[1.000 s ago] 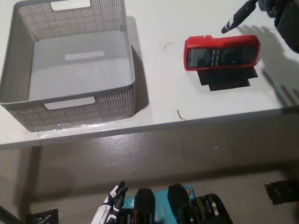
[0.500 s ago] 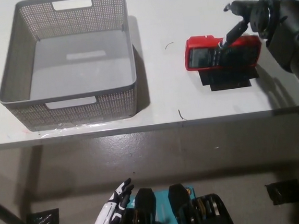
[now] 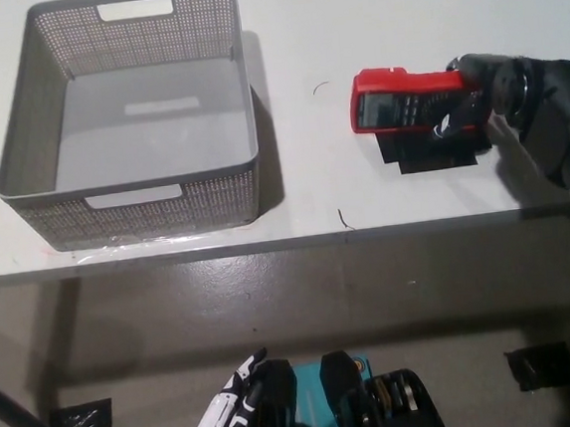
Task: Use the right hand to pick up a multimeter on the right side and put it into a container on the left side
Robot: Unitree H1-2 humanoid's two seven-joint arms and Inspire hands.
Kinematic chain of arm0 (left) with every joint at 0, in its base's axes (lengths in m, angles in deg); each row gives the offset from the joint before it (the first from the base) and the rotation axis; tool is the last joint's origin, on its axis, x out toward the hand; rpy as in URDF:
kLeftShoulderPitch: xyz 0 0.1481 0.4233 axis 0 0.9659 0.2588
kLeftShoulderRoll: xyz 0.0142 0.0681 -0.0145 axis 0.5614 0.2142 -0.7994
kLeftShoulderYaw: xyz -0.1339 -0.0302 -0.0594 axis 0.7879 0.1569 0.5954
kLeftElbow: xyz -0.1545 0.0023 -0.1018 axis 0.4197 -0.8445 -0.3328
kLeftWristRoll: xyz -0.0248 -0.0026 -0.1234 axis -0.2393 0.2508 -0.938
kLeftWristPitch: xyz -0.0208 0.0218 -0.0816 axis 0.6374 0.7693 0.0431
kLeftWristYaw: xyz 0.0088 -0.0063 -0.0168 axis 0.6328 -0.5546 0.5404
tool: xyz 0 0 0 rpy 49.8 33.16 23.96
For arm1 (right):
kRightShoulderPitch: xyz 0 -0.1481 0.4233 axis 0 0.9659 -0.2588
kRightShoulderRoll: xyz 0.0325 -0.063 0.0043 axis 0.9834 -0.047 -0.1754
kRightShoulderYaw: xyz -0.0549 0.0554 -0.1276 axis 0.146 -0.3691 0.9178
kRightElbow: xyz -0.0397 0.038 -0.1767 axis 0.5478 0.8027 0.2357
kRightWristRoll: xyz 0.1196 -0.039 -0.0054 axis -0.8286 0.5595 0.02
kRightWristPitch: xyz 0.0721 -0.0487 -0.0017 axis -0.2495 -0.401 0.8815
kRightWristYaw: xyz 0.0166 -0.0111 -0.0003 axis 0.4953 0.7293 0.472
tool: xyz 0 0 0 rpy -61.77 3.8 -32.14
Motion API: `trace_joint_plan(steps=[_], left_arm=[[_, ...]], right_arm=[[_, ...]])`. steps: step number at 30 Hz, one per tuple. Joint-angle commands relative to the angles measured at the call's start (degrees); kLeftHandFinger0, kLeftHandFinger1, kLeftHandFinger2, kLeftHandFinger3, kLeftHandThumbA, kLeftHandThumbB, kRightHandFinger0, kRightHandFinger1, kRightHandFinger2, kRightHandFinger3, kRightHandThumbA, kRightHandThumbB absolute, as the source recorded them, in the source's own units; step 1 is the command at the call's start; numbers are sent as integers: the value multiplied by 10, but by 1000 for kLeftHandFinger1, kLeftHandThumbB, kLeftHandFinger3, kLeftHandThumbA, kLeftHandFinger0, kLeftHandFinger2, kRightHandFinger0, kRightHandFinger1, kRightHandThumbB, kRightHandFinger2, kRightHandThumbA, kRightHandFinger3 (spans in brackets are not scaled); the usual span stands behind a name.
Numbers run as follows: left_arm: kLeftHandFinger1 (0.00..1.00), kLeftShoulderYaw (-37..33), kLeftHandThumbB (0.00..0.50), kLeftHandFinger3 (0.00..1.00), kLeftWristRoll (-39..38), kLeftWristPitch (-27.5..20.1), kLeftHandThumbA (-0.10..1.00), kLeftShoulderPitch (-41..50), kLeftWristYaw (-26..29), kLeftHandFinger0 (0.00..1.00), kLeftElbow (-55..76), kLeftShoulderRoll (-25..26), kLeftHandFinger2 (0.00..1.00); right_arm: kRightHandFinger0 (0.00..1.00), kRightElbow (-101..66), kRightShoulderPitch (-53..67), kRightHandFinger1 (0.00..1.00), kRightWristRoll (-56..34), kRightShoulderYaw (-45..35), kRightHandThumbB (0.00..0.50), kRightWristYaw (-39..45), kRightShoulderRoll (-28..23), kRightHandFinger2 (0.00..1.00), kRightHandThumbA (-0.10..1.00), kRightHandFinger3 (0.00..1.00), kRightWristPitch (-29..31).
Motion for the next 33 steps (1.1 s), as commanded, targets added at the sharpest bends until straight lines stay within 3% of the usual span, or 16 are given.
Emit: trace_joint_plan(steps=[1, 6, 9, 10, 11, 12, 13, 14, 15, 16, 19, 22, 28, 31, 32, 33], left_arm=[[1000, -10, 393, 1000, 13, -30, 1000, -4, -3, 1000, 16, 0, 1000], [1000, -10, 384, 1000, 15, -27, 1000, -9, -1, 1000, 20, -1, 1000], [1000, -12, 385, 1000, 15, -24, 1000, -8, -4, 1000, 22, -1, 1000], [1000, -12, 390, 1000, 15, -24, 1000, -8, -5, 1000, 22, 0, 1000], [1000, -12, 391, 1000, 14, -24, 1000, -8, -6, 1000, 21, 0, 1000], [1000, -12, 399, 1000, 17, -25, 1000, -9, -4, 1000, 20, -1, 1000], [1000, -12, 397, 1000, 15, -21, 1000, -10, -6, 1000, 21, -1, 1000], [1000, -11, 391, 1000, 10, -22, 1000, -13, -7, 1000, 19, -3, 1000], [1000, -11, 397, 1000, 8, -22, 1000, -15, -9, 1000, 17, -2, 1000], [1000, -10, 400, 1000, 5, -27, 1000, -17, -9, 1000, 15, -2, 1000], [1000, -11, 412, 1000, 8, -30, 1000, -20, -9, 1000, 10, 1, 1000], [1000, -13, 415, 1000, 8, -26, 1000, -20, -13, 1000, 11, 2, 1000], [1000, -15, 440, 1000, 5, -14, 1000, -22, -19, 1000, 11, 0, 1000], [1000, -14, 429, 1000, 2, -19, 1000, -25, -21, 1000, 8, 1, 1000], [1000, -14, 420, 1000, 5, -20, 1000, -25, -20, 1000, 8, 2, 1000], [1000, -14, 412, 1000, 5, -20, 1000, -24, -21, 1000, 8, 3, 1000]], right_arm=[[1000, 8, 23, 1000, -13, -14, 500, 3, -15, 1000, 922, 1000, 7], [1000, 9, 29, 1000, -15, -22, 500, -3, -14, 1000, 899, 1000, 17], [1000, 7, 35, 1000, -20, -33, 490, -29, -11, 1000, 772, 1000, 35], [1000, 5, 39, 1000, -24, -40, 468, -56, -10, 1000, 645, 1000, 47], [1000, 4, 40, 1000, -25, -43, 472, -65, -10, 1000, 610, 1000, 52], [862, 4, 43, 992, -26, -47, 455, -87, -9, 1000, 490, 997, 59], [537, 0, 50, 632, -19, -44, 342, -149, -9, 630, 107, 563, 83], [206, 0, 51, 343, -29, -56, 278, -178, -9, 399, -59, 322, 95], [8, 0, 51, 223, -47, -75, 198, -193, -7, 427, -98, 306, 105], [0, 0, 50, 286, -52, -83, 183, -196, -7, 605, -100, 464, 108], [68, 0, 45, 542, -67, -111, 177, -216, -7, 914, -100, 854, 116], [131, -1, 49, 606, -73, -129, 156, -228, -15, 927, -100, 848, 139], [59, 0, 55, 550, -90, -160, 170, -234, -29, 869, -100, 778, 148], [150, -1, 53, 604, -92, -167, 186, -243, -32, 900, -100, 833, 152], [145, -2, 52, 596, -93, -169, 182, -250, -32, 902, -100, 860, 156], [66, -3, 48, 534, -101, -178, 168, -248, -31, 871, -100, 856, 158]])
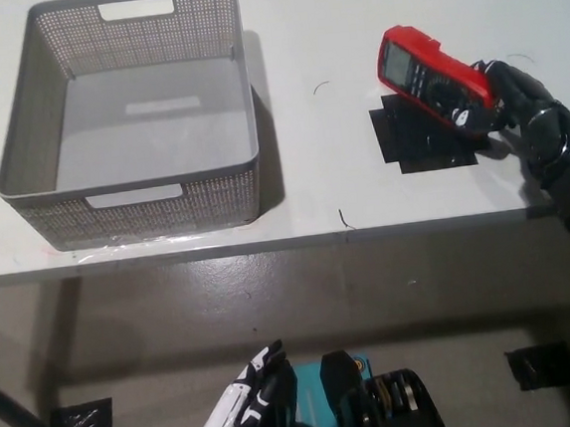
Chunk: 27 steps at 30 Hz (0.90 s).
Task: Use the right hand to pick up a multimeter on the right side and put it into a container on the left side
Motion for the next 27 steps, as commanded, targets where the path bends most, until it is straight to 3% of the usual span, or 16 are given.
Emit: trace_joint_plan(steps=[1, 2, 5, 7, 9, 15, 18, 23, 27], left_arm=[[1000, -3, 407, 1000, -3, -17, 1000, -7, -10, 1000, 7, 4, 1000], [1000, -2, 408, 1000, -2, -16, 1000, -5, -10, 1000, 8, 4, 1000], [1000, -2, 411, 1000, -2, -13, 1000, -3, -11, 1000, 7, 4, 1000], [1000, -1, 412, 1000, -7, -15, 1000, -2, -11, 1000, 3, 3, 1000], [1000, -2, 411, 1000, -6, -15, 1000, -2, -10, 1000, 2, 2, 1000], [1000, -3, 388, 1000, -2, -17, 1000, 3, -8, 1000, 2, 3, 1000], [1000, -3, 383, 1000, -3, -19, 1000, 4, -9, 1000, -1, 3, 1000], [1000, -5, 371, 1000, 0, -22, 1000, 7, -9, 1000, -3, 5, 1000], [1000, -6, 363, 1000, -1, -25, 1000, 12, -9, 1000, -3, 5, 1000]], right_arm=[[11, -5, -33, 503, -39, -32, 152, -42, -20, 875, -100, 874, 32], [0, -6, -38, 461, -54, -48, 156, -42, -17, 856, -100, 859, 38], [37, -9, -65, 545, -91, -97, 164, -41, -3, 923, -100, 870, 14], [0, -13, -77, 475, -109, -128, 190, -43, 5, 852, -100, 789, 21], [0, -17, -93, 463, -133, -162, 173, -19, 11, 848, -100, 863, 20], [0, -26, -126, 446, -173, -225, 154, 29, 22, 792, -100, 809, 17], [0, -31, -135, 443, -187, -243, 142, 50, 26, 779, -100, 731, 28], [42, -38, -147, 472, -229, -288, 151, 65, 36, 863, -100, 813, 8], [0, -45, -153, 383, -266, -331, 159, 66, 53, 822, -100, 822, -4]])
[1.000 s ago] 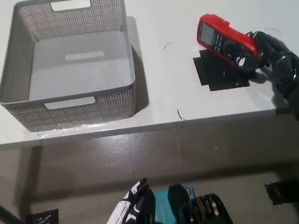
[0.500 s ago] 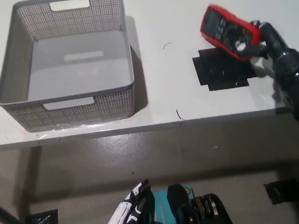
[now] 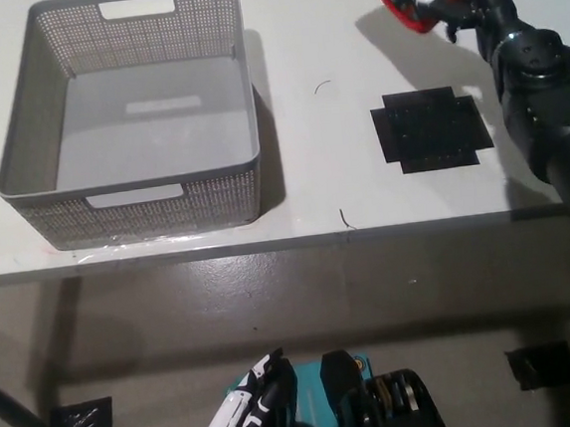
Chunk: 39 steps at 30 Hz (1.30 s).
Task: Use the right hand to pick up a multimeter on the right side and put it into a container on the left side
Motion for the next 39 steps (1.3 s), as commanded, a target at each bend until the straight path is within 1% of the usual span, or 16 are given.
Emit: trace_joint_plan(steps=[1, 2, 5, 7, 14, 19, 20, 21, 27, 31, 34, 35, 36, 37, 38, 39], left_arm=[[1000, -5, 366, 1000, -2, -24, 1000, 8, -7, 1000, 7, 4, 1000], [1000, -5, 368, 1000, -2, -23, 1000, 10, -6, 1000, 8, 4, 1000], [1000, -6, 376, 1000, -2, -20, 1000, 14, -9, 1000, 10, 4, 1000], [1000, -8, 381, 1000, -1, -15, 1000, 17, -8, 1000, 11, 3, 1000], [1000, -11, 404, 1000, 1, -15, 1000, 19, -6, 1000, 5, 1, 1000], [1000, -17, 396, 1000, 6, -17, 1000, 20, -7, 1000, 1, 5, 1000], [1000, -17, 401, 1000, 4, -16, 1000, 19, -8, 1000, 0, 4, 1000], [1000, -18, 403, 1000, 4, -17, 1000, 18, -7, 1000, -2, 3, 1000], [1000, -21, 410, 1000, 8, -24, 1000, 14, -7, 1000, -10, 6, 1000], [1000, -24, 401, 1000, 12, -24, 1000, 14, -7, 1000, -12, 6, 1000], [1000, -26, 400, 1000, 9, -22, 1000, 16, -12, 1000, -8, 7, 1000], [1000, -27, 401, 1000, 7, -21, 1000, 16, -15, 1000, -8, 8, 1000], [1000, -30, 397, 1000, 14, -24, 1000, 14, -14, 1000, -10, 10, 1000], [1000, -33, 396, 1000, 17, -23, 1000, 11, -16, 1000, -11, 12, 1000], [1000, -36, 397, 1000, 18, -19, 1000, 9, -20, 1000, -10, 13, 1000], [1000, -38, 392, 1000, 18, -19, 1000, 7, -22, 1000, -11, 12, 1000]], right_arm=[[0, -39, -63, 361, -77, -40, 158, 15, 15, 830, -100, 919, -7], [0, -42, -62, 365, -86, -48, 159, 23, 22, 826, -100, 1000, -4], [0, -52, -60, 412, -96, -54, 153, 44, 42, 863, -100, 882, 5], [0, -55, -64, 384, -101, -57, 170, 40, 59, 826, -100, 811, -3], [0, -69, -65, 405, -116, -52, 152, 49, 116, 837, -100, 784, -1], [0, -70, -58, 326, -111, -35, 189, 47, 155, 752, -100, 689, 9], [2, -70, -59, 329, -111, -34, 229, 43, 160, 733, -100, 690, 7], [0, -71, -58, 278, -113, -33, 193, 42, 164, 713, -100, 656, 5], [0, -83, -56, 352, -113, -24, 171, 38, 203, 810, -100, 770, -2], [0, -83, -47, 307, -93, 1, 183, 27, 217, 779, -100, 658, 2], [0, -86, -33, 328, -59, 47, 191, 25, 216, 765, -100, 699, 0], [0, -88, -28, 316, -41, 70, 217, 10, 213, 719, -45, 681, -6], [38, -90, -24, 333, -21, 96, 280, -2, 209, 638, 191, 627, -18], [140, -101, -17, 424, -18, 109, 325, 9, 203, 694, 318, 782, -28], [252, -119, -8, 577, -17, 123, 367, 31, 194, 903, 417, 1000, -46], [402, -132, -1, 755, -19, 132, 415, 56, 187, 1000, 540, 1000, -58]])
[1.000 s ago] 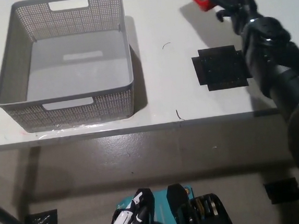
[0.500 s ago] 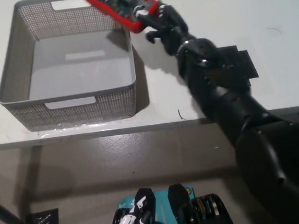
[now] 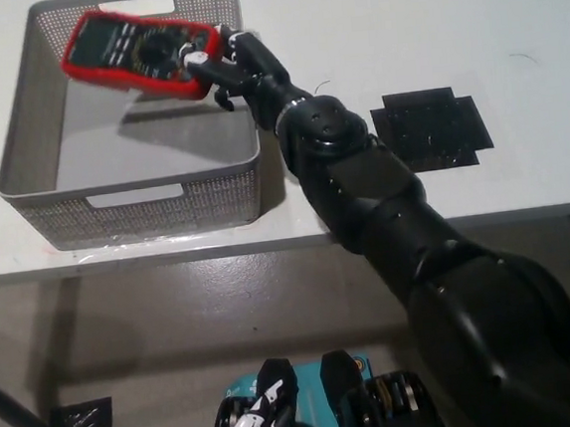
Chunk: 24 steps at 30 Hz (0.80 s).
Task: Use the right hand to pick up a multimeter on the right side and put it into a container on the left side
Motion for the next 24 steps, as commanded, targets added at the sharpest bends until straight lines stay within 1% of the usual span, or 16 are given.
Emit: trace_joint_plan(steps=[1, 2, 3, 4, 5, 6, 7, 12, 16, 18, 20, 21, 22, 24], left_arm=[[1000, -14, 395, 1000, 8, -17, 1000, -10, -19, 1000, 2, 7, 1000], [1000, -18, 401, 1000, 9, -14, 1000, -13, -23, 1000, 1, 5, 1000], [1000, -20, 408, 1000, 11, -13, 1000, -16, -23, 1000, 0, 3, 1000], [1000, -23, 413, 1000, 13, -11, 1000, -17, -23, 1000, 0, 3, 1000], [1000, -26, 403, 1000, 14, -8, 1000, -20, -24, 1000, -1, 4, 1000], [1000, -27, 401, 1000, 15, -8, 1000, -21, -24, 1000, -1, 5, 1000], [1000, -30, 384, 1000, 17, -9, 1000, -23, -25, 1000, 0, 7, 1000], [1000, -33, 367, 1000, 21, -14, 1000, -23, -23, 1000, -1, 8, 1000], [1000, -32, 377, 1000, 20, -12, 1000, -19, -22, 1000, -1, 4, 1000], [1000, -31, 375, 1000, 24, -11, 1000, -17, -20, 1000, 1, 4, 1000], [1000, -26, 390, 1000, 23, -7, 1000, -15, -19, 1000, 5, 7, 1000], [1000, -24, 399, 1000, 19, -5, 1000, -14, -20, 1000, 7, 7, 1000], [1000, -22, 395, 1000, 16, -12, 1000, -15, -18, 1000, 2, 6, 1000], [1000, -17, 396, 1000, 13, -11, 1000, -15, -18, 1000, 2, 8, 1000]], right_arm=[[681, -67, -4, 1000, 27, 42, 404, 58, -30, 1000, 622, 1000, -39], [1000, -84, 8, 1000, 21, 50, 419, 84, -41, 1000, 662, 1000, -42], [1000, -89, 14, 1000, 20, 55, 445, 98, -51, 1000, 695, 1000, -40], [1000, -90, 17, 1000, 15, 58, 462, 113, -59, 1000, 707, 1000, -44], [1000, -92, 20, 1000, 7, 58, 477, 127, -66, 1000, 718, 1000, -47], [1000, -91, 21, 1000, 4, 58, 477, 135, -70, 1000, 719, 1000, -46], [1000, -94, 24, 1000, 14, 69, 499, 133, -77, 1000, 780, 1000, -42], [1000, -105, 34, 1000, 14, 76, 500, 133, -91, 1000, 866, 1000, -41], [1000, -120, 39, 1000, 7, 72, 500, 137, -99, 1000, 887, 1000, -38], [1000, -134, 42, 1000, 7, 71, 500, 139, -106, 1000, 902, 1000, -40], [1000, -162, 47, 1000, -4, 63, 500, 153, -118, 1000, 915, 1000, -43], [1000, -183, 54, 1000, -5, 62, 500, 158, -127, 1000, 943, 1000, -48], [1000, -213, 63, 1000, -4, 62, 500, 158, -137, 1000, 988, 1000, -56], [1000, -281, 82, 1000, -12, 49, 500, 155, -157, 1000, 995, 1000, -84]])
